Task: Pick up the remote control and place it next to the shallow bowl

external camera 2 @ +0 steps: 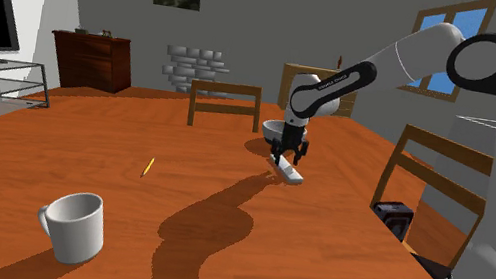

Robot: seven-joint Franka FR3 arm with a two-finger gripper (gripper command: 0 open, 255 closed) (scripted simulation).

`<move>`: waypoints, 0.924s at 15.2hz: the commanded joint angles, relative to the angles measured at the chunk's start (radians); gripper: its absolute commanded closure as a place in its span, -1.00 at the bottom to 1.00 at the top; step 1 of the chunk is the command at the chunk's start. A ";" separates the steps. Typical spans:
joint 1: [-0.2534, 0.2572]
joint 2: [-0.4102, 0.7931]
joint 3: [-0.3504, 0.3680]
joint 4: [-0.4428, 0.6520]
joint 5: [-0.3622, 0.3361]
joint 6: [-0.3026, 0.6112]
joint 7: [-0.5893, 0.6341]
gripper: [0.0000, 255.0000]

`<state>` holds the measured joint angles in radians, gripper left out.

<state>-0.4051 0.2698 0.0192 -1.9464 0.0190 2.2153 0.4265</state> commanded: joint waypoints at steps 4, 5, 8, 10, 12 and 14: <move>0.000 0.000 0.000 0.000 0.000 0.000 0.000 -1.00; 0.000 0.000 0.000 0.000 0.000 0.000 0.000 -1.00; -0.001 -0.046 0.000 0.043 0.000 -0.089 0.000 -1.00; -0.002 -0.057 -0.001 0.056 0.000 -0.113 0.000 -1.00; -0.002 -0.057 -0.001 0.056 0.000 -0.113 0.000 -1.00; -0.002 -0.057 -0.001 0.056 0.000 -0.113 0.000 -1.00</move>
<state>-0.4064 0.2130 0.0188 -1.8911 0.0190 2.1038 0.4267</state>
